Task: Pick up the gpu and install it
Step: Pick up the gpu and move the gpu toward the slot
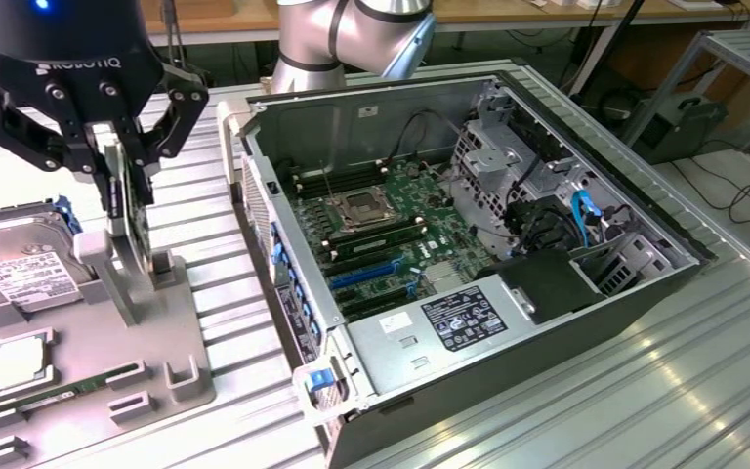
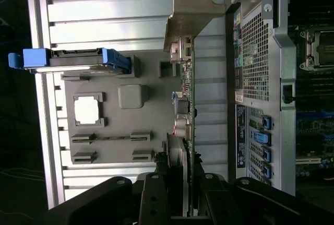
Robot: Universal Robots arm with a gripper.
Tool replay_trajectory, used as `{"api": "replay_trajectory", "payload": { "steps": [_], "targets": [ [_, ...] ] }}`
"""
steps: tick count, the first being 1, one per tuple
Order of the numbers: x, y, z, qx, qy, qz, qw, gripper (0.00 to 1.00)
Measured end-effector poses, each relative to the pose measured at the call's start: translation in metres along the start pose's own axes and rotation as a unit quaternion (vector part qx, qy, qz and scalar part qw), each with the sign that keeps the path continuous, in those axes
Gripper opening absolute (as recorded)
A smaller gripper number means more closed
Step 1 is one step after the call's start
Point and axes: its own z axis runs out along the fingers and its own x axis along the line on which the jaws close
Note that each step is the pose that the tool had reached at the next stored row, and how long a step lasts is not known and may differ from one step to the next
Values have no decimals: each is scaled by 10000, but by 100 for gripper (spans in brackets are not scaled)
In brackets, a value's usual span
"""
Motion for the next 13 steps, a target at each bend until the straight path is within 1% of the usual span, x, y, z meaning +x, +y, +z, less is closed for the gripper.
{"api": "replay_trajectory", "payload": {
  "steps": [4,13],
  "targets": [
    [1,0,-55,0,0,0,10000,28],
    [3,-2,-211,0,0,0,10000,28]
  ]
}}
